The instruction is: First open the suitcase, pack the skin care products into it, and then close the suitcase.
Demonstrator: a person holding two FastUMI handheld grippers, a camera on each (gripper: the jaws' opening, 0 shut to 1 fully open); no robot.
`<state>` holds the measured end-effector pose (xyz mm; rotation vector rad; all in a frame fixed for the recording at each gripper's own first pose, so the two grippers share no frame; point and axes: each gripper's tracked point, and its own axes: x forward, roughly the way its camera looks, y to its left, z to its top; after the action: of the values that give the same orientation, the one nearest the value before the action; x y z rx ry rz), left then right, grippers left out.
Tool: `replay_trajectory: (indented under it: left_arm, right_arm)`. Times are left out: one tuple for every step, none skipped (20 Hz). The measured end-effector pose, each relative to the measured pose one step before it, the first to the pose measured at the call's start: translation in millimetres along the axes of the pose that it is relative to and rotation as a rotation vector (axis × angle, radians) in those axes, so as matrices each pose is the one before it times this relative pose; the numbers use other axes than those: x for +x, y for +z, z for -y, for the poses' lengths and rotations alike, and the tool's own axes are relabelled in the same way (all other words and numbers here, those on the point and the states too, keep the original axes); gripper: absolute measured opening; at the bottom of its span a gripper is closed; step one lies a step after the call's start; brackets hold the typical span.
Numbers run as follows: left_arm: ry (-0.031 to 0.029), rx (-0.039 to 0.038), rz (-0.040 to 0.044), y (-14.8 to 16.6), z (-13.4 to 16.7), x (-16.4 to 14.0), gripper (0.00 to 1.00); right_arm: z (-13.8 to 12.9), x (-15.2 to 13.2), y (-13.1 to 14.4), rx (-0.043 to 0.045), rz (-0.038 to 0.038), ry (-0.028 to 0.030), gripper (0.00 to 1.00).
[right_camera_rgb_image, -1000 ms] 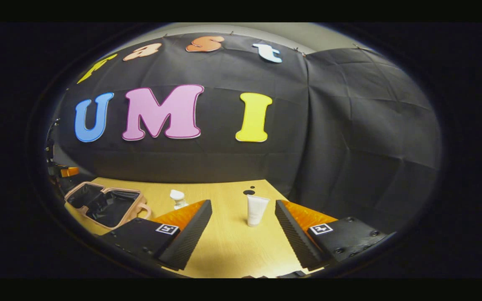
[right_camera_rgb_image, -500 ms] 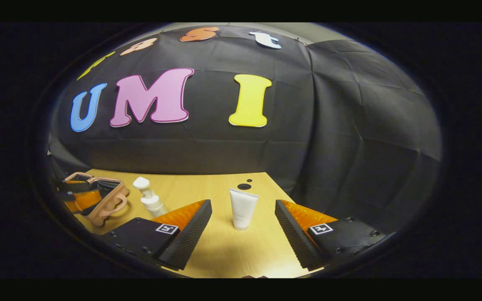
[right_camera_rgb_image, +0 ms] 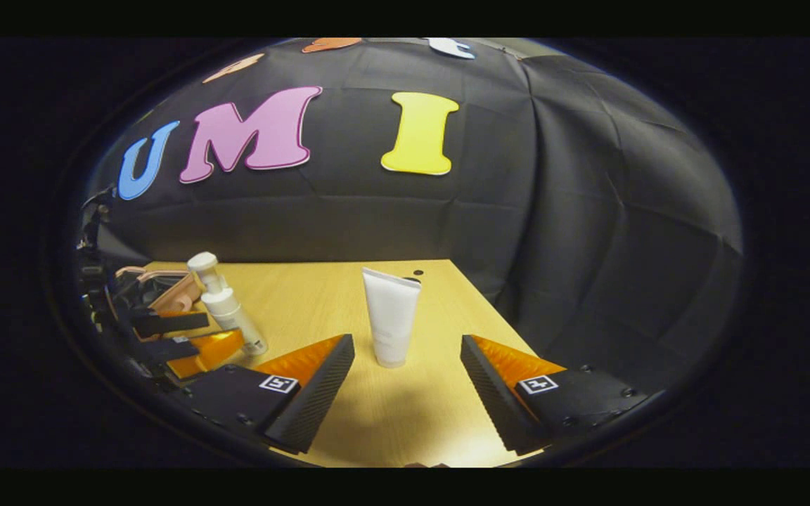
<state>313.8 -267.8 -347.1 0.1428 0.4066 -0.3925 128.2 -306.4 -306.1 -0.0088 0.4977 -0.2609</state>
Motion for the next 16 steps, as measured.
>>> replay_trajectory:
  left_arm:
    - [-0.00614, -0.00688, 0.00149, 0.94, 3.74, 10.73, 0.98]
    - [-0.00195, -0.0061, 0.00108, -0.12, 1.38, 12.24, 0.98]
    - [-0.00499, -0.00057, -0.00006, 0.82, 2.36, 9.42, 0.97]
    - [0.00226, 0.00511, -0.00087, -1.26, 1.17, 8.76, 0.98]
    - [0.0003, 0.00972, -0.00365, -0.49, 1.46, 7.79, 0.97]
    - [-0.00212, 0.01031, 0.00096, -0.55, 2.43, 6.83, 0.97]
    - [0.01642, 0.01276, 0.00461, 0.33, -1.41, 6.68, 0.88]
    - [0.01023, 0.00905, 0.00264, 1.69, -2.09, 1.47, 0.84]
    - [-0.01135, -0.00493, 0.00299, 0.94, 2.32, 3.55, 0.73]
    - [0.00016, 0.00376, -0.00034, 0.56, 1.14, 0.64, 0.63]
    - [0.00017, -0.00039, -0.00402, -0.82, -0.67, -0.01, 0.65]
    - [0.00248, -0.00581, -0.00352, -1.25, -2.31, -2.63, 0.65]
    - [0.0046, -0.01143, -0.00302, -1.06, -3.73, -3.88, 0.64]
    - [0.00422, -0.00936, -0.00221, -1.86, -4.09, -6.85, 0.64]
    - [0.0071, -0.00267, -0.00366, -2.68, -4.49, -6.51, 0.64]
    - [0.01168, 0.00065, -0.00041, -1.66, -4.84, -5.41, 0.64]
  right_arm:
    - [1.47, 2.92, -4.81, 0.00799, -0.00902, -0.00049, 0.97]
    - [1.68, 3.36, -4.4, 0.00714, -0.01, -0.00257, 0.97]
    - [0.64, 3.93, -4.28, 0.00695, -0.00605, -0.00074, 0.97]
    - [-0.14, 3.86, -2.57, 0.00338, -0.004, -0.0013, 0.97]
    - [-0.71, 5.39, -2.36, -0.001, -0.00129, 0.00176, 0.98]
    - [-1.39, 7.11, -0.16, -0.00505, 0.00295, 0.00227, 0.98]
    - [-1.73, 5.27, -0.08, -0.00738, 0.0059, 0.00234, 0.98]
    - [-1.83, 7.14, 1.65, -0.00754, 0.01147, 0.00011, 0.98]
    - [-1.62, 6.54, -1.49, -0.0016, 0.00423, 0.00251, 0.98]
    - [-3.32, 8.3, -3.62, 0.00607, -0.00762, 0.00268, 0.97]
    - [-3.24, 9.97, -6.15, 0.01408, -0.01891, 0.00405, 0.99]
    - [-3.05, 9.82, -5.41, 0.01903, -0.02169, 0.00156, 0.97]
    - [-0.6, 7.4, -3.17, 0.01745, -0.01174, -0.008, 0.97]
    - [1.09, 7.4, -0.27, 0.01608, 0.00131, -0.00976, 0.98]
    - [-0.29, 9.41, 0.22, 0.01151, -0.00106, -0.00896, 0.98]
    - [-0.82, 8.28, -0.63, 0.00403, -0.00485, -0.00051, 0.97]
